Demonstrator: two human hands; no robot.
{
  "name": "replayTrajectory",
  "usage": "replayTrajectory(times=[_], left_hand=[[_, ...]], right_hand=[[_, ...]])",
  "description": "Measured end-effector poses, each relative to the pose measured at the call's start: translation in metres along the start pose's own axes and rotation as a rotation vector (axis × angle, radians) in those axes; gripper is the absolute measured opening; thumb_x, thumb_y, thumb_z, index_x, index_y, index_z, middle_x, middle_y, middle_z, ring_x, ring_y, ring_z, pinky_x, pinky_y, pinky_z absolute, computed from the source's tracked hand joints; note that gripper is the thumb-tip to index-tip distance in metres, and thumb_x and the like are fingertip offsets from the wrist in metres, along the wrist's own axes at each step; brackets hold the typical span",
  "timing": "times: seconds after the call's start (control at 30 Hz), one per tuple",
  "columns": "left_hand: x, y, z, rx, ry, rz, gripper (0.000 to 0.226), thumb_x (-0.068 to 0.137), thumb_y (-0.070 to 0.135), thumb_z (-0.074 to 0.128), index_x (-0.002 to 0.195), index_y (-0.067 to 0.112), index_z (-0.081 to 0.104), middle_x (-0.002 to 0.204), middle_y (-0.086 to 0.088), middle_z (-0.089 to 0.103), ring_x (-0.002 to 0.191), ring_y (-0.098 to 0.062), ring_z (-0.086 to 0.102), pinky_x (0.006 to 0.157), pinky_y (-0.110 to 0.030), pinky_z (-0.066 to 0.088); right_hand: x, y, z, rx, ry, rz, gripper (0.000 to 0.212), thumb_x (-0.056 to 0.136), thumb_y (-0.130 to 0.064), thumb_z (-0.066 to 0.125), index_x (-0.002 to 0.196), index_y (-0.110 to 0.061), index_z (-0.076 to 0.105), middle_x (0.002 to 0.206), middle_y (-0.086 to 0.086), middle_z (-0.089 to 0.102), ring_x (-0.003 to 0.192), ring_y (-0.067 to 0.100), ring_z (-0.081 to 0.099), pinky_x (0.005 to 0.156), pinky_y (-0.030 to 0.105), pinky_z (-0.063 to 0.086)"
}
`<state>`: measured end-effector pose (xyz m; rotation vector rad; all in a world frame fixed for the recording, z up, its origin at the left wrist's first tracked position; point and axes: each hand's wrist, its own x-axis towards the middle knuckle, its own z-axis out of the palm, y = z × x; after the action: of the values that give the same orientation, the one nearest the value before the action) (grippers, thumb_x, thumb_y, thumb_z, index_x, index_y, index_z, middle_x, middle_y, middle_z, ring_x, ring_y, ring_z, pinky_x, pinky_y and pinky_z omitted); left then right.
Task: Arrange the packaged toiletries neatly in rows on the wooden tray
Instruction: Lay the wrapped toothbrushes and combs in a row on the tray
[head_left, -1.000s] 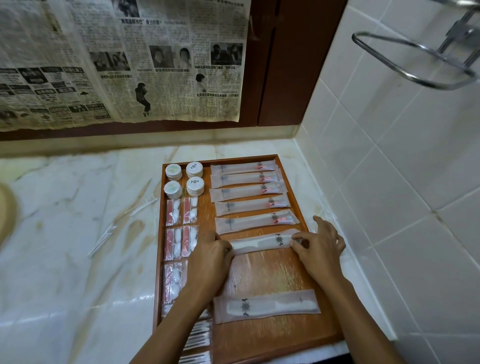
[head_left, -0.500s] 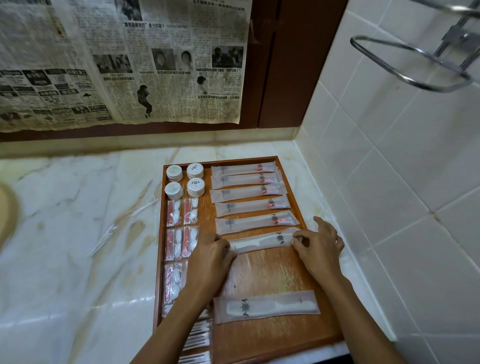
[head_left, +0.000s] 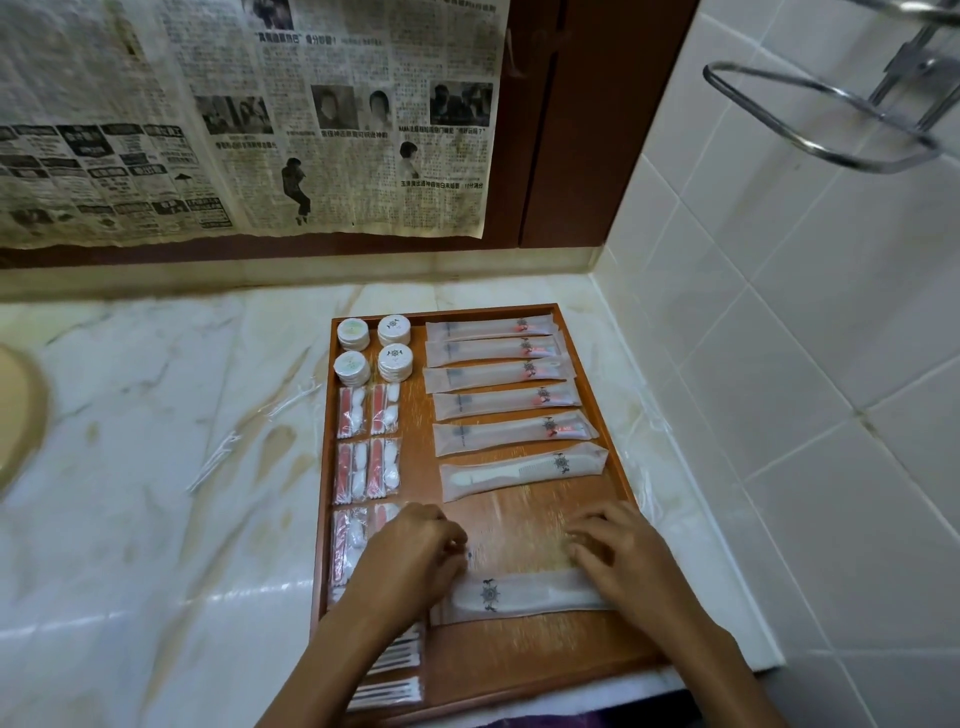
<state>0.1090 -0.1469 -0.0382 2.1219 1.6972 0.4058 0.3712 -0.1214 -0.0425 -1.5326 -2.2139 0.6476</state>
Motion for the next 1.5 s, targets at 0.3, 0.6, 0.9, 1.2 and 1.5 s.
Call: replayTrajectory(times=[0.3, 0.6, 0.9, 1.2, 1.5], left_hand=[[-0.018, 0.013, 0.01, 0.268, -0.245, 0.017, 0.029, 0.085, 0.031, 0.055, 0.109, 0.018, 0.065, 0.105, -0.002, 0.058, 0.106, -0.022, 0.049, 0.083, -0.036, 0.048], [-0.005, 0.038, 0.003, 0.079, -0.209, 0.084, 0.008, 0.086, 0.027, 0.055, 0.082, 0.02, 0.056, 0.085, -0.004, 0.065, 0.087, -0.026, 0.057, 0.064, -0.033, 0.038], [0.007, 0.057, 0.01, -1.088, 0.013, -0.532, 0.016, 0.073, 0.009, 0.082, 0.084, 0.014, 0.072, 0.079, 0.0, 0.069, 0.07, -0.013, 0.064, 0.065, -0.028, 0.05], [-0.009, 0.047, 0.021, -1.635, 0.153, -0.734, 0.029, 0.074, 0.003, 0.077, 0.099, 0.004, 0.062, 0.085, -0.015, 0.073, 0.078, -0.029, 0.072, 0.062, -0.04, 0.06], [-0.026, 0.015, 0.001, -1.339, 0.221, -0.706, 0.015, 0.079, 0.015, 0.076, 0.087, 0.005, 0.069, 0.072, -0.019, 0.069, 0.051, -0.023, 0.06, 0.05, -0.039, 0.056]], right_hand=[[-0.027, 0.013, -0.004, -0.334, -0.221, 0.112, 0.035, 0.086, -0.044, 0.061, 0.119, -0.032, 0.062, 0.127, -0.006, 0.047, 0.117, 0.016, 0.041, 0.092, 0.03, 0.027], [-0.018, -0.01, -0.018, 0.267, -0.025, 0.222, 0.019, 0.085, -0.022, 0.07, 0.085, -0.038, 0.059, 0.095, -0.022, 0.058, 0.094, -0.003, 0.054, 0.078, 0.02, 0.042], [-0.006, -0.045, -0.021, 0.49, 0.297, 0.335, 0.031, 0.088, -0.023, 0.069, 0.115, -0.034, 0.056, 0.109, -0.018, 0.06, 0.096, -0.004, 0.059, 0.075, 0.01, 0.048], [-0.032, -0.043, 0.001, 0.792, -0.12, 0.393, 0.009, 0.088, 0.0, 0.065, 0.089, -0.008, 0.068, 0.068, 0.01, 0.065, 0.058, 0.018, 0.061, 0.057, 0.034, 0.05], [-0.016, 0.001, -0.035, 0.492, 0.073, 0.509, 0.023, 0.088, -0.006, 0.064, 0.088, -0.027, 0.073, 0.08, -0.002, 0.068, 0.072, 0.008, 0.064, 0.058, 0.023, 0.05]])
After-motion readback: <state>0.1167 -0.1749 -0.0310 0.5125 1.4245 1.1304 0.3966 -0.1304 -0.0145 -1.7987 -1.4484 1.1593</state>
